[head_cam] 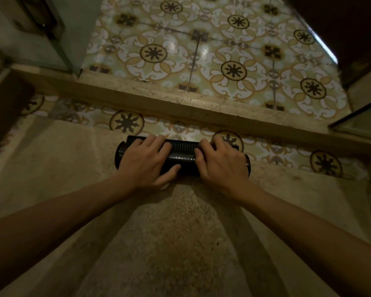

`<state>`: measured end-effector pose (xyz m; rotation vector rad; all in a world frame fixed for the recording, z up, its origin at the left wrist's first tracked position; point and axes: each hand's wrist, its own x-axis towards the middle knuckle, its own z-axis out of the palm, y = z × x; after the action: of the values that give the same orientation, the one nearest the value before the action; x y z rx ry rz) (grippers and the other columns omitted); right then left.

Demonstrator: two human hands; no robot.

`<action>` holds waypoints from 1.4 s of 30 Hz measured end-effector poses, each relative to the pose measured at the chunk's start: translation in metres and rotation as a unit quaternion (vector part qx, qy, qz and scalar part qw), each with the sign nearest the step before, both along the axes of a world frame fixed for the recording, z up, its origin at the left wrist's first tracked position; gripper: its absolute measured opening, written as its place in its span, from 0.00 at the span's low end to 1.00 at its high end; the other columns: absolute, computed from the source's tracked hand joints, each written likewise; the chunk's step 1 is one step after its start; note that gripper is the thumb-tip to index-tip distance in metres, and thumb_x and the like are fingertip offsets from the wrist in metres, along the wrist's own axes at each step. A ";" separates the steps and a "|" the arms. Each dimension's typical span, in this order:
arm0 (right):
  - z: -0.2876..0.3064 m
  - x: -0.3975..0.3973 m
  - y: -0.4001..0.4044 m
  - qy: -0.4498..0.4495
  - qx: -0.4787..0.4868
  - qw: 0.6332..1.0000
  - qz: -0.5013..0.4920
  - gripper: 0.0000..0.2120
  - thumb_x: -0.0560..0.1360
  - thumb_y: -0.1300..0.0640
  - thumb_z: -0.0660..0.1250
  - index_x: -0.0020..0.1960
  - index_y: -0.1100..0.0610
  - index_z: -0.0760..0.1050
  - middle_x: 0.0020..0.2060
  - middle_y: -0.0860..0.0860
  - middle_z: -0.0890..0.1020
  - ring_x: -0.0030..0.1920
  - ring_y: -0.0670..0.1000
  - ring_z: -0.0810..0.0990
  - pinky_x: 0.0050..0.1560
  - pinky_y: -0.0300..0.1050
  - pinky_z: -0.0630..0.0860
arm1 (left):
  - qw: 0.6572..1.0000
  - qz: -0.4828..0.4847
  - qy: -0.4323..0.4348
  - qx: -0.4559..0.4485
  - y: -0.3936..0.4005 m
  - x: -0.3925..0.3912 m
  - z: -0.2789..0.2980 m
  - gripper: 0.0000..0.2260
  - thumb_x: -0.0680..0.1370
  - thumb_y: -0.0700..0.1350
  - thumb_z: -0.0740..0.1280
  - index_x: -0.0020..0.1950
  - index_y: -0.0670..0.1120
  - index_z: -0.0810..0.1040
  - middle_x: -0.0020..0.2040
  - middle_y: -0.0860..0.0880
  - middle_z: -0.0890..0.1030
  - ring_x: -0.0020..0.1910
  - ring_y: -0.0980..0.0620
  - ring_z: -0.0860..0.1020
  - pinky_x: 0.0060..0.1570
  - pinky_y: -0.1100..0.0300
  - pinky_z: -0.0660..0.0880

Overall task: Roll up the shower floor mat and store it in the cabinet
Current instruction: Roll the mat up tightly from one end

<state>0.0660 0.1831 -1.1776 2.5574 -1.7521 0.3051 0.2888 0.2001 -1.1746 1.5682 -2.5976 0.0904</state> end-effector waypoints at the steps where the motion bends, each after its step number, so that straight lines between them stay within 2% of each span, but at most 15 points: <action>1: 0.001 0.000 -0.003 -0.001 -0.002 1.000 0.000 0.20 0.82 0.42 0.49 0.53 0.55 0.73 0.45 0.54 0.76 0.39 0.54 0.75 0.34 0.47 0.69 | 1.000 0.001 -0.001 0.001 -0.005 -0.001 0.002 0.25 0.79 0.63 0.53 0.50 0.42 0.74 0.46 0.42 0.77 0.43 0.44 0.73 0.37 0.52 0.69; 5: -0.009 0.000 0.013 -0.010 -0.064 0.998 0.011 0.18 0.83 0.45 0.53 0.62 0.56 0.72 0.54 0.56 0.79 0.54 0.57 0.75 0.57 0.55 0.67 | 0.999 0.032 0.017 0.025 -0.023 -0.004 0.006 0.26 0.81 0.61 0.48 0.46 0.44 0.77 0.41 0.45 0.76 0.39 0.47 0.74 0.31 0.55 0.70; 8: -0.020 -0.005 0.024 -0.017 -0.063 0.997 0.030 0.24 0.83 0.41 0.55 0.69 0.58 0.69 0.61 0.59 0.77 0.61 0.59 0.74 0.65 0.56 0.67 | 0.997 0.035 0.041 0.052 -0.036 -0.004 0.007 0.29 0.81 0.63 0.43 0.43 0.48 0.77 0.37 0.50 0.73 0.35 0.51 0.72 0.30 0.57 0.66; 11: -0.016 -0.008 0.009 -0.001 -0.054 0.997 0.051 0.32 0.79 0.33 0.57 0.68 0.58 0.71 0.57 0.59 0.78 0.55 0.59 0.76 0.58 0.55 0.70 | 0.994 0.025 0.079 0.075 -0.045 0.000 0.010 0.26 0.82 0.64 0.44 0.50 0.50 0.76 0.44 0.51 0.74 0.39 0.53 0.74 0.32 0.57 0.69; 14: -0.008 -0.010 -0.011 0.031 -0.034 0.996 0.070 0.37 0.73 0.26 0.58 0.66 0.56 0.71 0.52 0.58 0.79 0.50 0.58 0.76 0.50 0.52 0.71 | 0.994 -0.010 0.086 0.062 -0.048 0.003 0.012 0.23 0.82 0.63 0.48 0.61 0.48 0.72 0.56 0.47 0.74 0.47 0.49 0.75 0.42 0.52 0.76; 16: -0.004 -0.010 -0.023 0.043 -0.018 0.996 0.075 0.39 0.71 0.25 0.59 0.66 0.55 0.71 0.51 0.56 0.79 0.47 0.57 0.78 0.48 0.51 0.73 | 0.997 -0.029 0.057 0.045 -0.043 0.006 0.012 0.28 0.78 0.67 0.53 0.64 0.47 0.70 0.56 0.45 0.75 0.49 0.47 0.75 0.46 0.51 0.75; 18: 0.000 -0.010 -0.034 0.051 -0.002 0.995 0.080 0.39 0.69 0.24 0.60 0.66 0.53 0.71 0.50 0.55 0.80 0.46 0.56 0.79 0.46 0.50 0.76 | 0.999 -0.033 0.016 0.039 -0.038 0.007 0.010 0.36 0.71 0.72 0.59 0.67 0.46 0.68 0.57 0.45 0.76 0.51 0.46 0.75 0.50 0.50 0.75; 21: 0.006 -0.009 -0.049 0.069 0.021 0.994 0.087 0.41 0.64 0.20 0.62 0.64 0.49 0.70 0.49 0.51 0.81 0.43 0.53 0.80 0.41 0.47 0.76 | 0.996 -0.016 -0.029 0.079 -0.050 0.004 0.013 0.45 0.62 0.77 0.64 0.69 0.48 0.66 0.61 0.47 0.76 0.56 0.47 0.76 0.55 0.48 0.76; 23: 0.011 -0.009 -0.061 0.079 0.060 0.991 0.094 0.43 0.61 0.18 0.61 0.64 0.47 0.68 0.48 0.48 0.81 0.43 0.52 0.81 0.39 0.47 0.77 | 0.994 0.000 -0.037 0.108 -0.063 0.001 0.016 0.46 0.57 0.78 0.67 0.66 0.51 0.66 0.61 0.50 0.77 0.55 0.49 0.77 0.52 0.52 0.77; 27: 0.015 -0.011 -0.080 0.090 0.122 0.982 0.114 0.46 0.54 0.15 0.62 0.61 0.44 0.66 0.49 0.46 0.82 0.44 0.53 0.82 0.40 0.48 0.79 | 0.989 -0.003 -0.053 0.139 -0.085 -0.001 0.016 0.43 0.55 0.78 0.70 0.60 0.54 0.69 0.55 0.53 0.80 0.48 0.51 0.79 0.40 0.58 0.72; 30: 0.014 -0.011 -0.087 0.092 0.151 0.977 0.120 0.47 0.52 0.15 0.64 0.61 0.43 0.65 0.51 0.45 0.82 0.45 0.52 0.83 0.40 0.48 0.79 | 0.986 -0.010 -0.053 0.155 -0.095 -0.001 0.017 0.39 0.56 0.76 0.72 0.58 0.53 0.71 0.53 0.53 0.81 0.46 0.50 0.80 0.41 0.56 0.77; 33: 0.013 -0.013 -0.087 0.082 0.147 0.979 0.114 0.44 0.56 0.16 0.65 0.61 0.44 0.65 0.50 0.46 0.82 0.45 0.52 0.82 0.40 0.50 0.80 | 0.985 -0.021 -0.044 0.165 -0.100 0.001 0.019 0.36 0.59 0.73 0.72 0.58 0.53 0.72 0.52 0.53 0.82 0.46 0.49 0.81 0.41 0.54 0.79; 36: 0.009 -0.017 -0.078 0.047 0.101 0.986 0.125 0.39 0.64 0.23 0.66 0.65 0.46 0.66 0.51 0.46 0.82 0.45 0.51 0.82 0.42 0.49 0.81 | 0.985 -0.032 -0.026 0.169 -0.100 0.004 0.020 0.33 0.61 0.71 0.71 0.58 0.54 0.72 0.51 0.53 0.82 0.44 0.50 0.81 0.38 0.57 0.76; 39: 0.004 -0.019 -0.064 0.056 0.039 0.989 0.128 0.38 0.66 0.30 0.67 0.69 0.51 0.67 0.53 0.50 0.80 0.48 0.52 0.80 0.46 0.48 0.77 | 0.985 -0.042 -0.021 0.165 -0.097 0.004 0.022 0.32 0.62 0.69 0.70 0.59 0.53 0.72 0.50 0.52 0.82 0.43 0.50 0.81 0.36 0.59 0.74; 42: 0.010 -0.021 -0.057 0.090 0.027 0.989 0.118 0.40 0.66 0.35 0.71 0.71 0.53 0.65 0.54 0.53 0.79 0.49 0.55 0.79 0.46 0.51 0.76 | 0.984 -0.033 -0.011 0.175 -0.092 0.006 0.034 0.32 0.64 0.68 0.72 0.61 0.53 0.72 0.51 0.52 0.82 0.44 0.52 0.81 0.40 0.57 0.79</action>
<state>0.0449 0.1265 -1.1673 2.7345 -1.4201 0.0273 0.2945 0.1081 -1.1411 1.5810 -2.7979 -0.3767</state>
